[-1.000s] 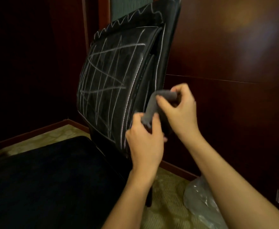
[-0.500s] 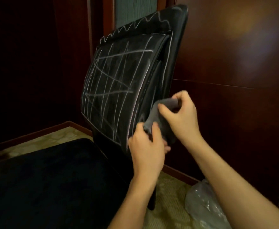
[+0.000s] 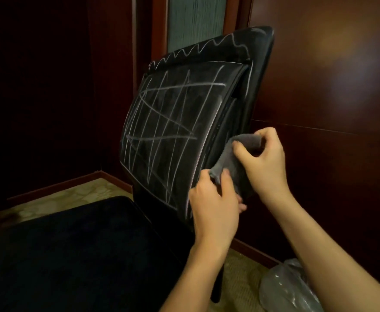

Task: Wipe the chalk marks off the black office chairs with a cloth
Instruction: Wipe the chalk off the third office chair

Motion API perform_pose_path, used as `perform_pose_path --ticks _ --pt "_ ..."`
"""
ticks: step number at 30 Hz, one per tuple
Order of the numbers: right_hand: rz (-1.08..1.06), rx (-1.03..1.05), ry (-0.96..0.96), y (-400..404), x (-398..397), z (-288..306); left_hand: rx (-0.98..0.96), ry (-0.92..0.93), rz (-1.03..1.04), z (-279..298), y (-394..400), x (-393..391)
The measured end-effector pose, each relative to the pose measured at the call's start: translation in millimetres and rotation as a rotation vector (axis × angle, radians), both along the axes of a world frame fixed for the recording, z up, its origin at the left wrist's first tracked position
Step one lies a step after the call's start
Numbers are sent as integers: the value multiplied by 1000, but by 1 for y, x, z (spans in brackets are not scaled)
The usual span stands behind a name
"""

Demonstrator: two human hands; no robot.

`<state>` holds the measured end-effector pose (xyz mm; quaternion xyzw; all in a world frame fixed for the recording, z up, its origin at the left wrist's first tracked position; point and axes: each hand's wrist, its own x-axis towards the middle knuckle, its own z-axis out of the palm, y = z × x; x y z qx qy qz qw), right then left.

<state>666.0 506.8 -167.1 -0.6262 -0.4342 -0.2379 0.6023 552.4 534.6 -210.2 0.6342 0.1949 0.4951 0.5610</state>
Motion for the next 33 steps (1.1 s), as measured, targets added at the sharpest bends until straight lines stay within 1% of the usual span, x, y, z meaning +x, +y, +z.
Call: perform_pose_path --ticks 2,6,7,9,11,12,16,18,20,22,25,28,31,33 --pt "-29 -17 -8 1 2 8 53 -3 27 5 6 1" --pt "-101 38 -51 10 5 52 163 -28 0 46 21 -1" --pt "-128 40 -67 12 7 64 157 -21 -32 58 25 -1" --pt "-147 15 -78 13 11 84 69 -13 -138 83 30 4" --pt "-130 -6 -84 13 13 85 -26 -17 -216 102 30 8" --pt "-130 4 -90 12 14 79 -45 -13 -221 108 27 9" --pt "-159 77 -60 11 17 52 -17 55 -191 102 18 2" --pt "-173 59 -48 13 18 54 -50 74 -166 98 23 0" --pt "-160 16 -25 14 14 62 -94 84 -128 105 29 -2" --pt "-186 -16 -41 12 12 77 -65 121 -116 123 34 1" --pt "-212 -37 -86 19 16 122 -77 115 -118 156 46 11" --pt "-255 -34 -32 24 21 153 -99 143 -141 186 55 19" --pt "-254 -86 66 25 18 141 -109 229 -167 192 55 23" --pt "-234 -93 102 26 19 129 -100 293 -132 184 55 24"
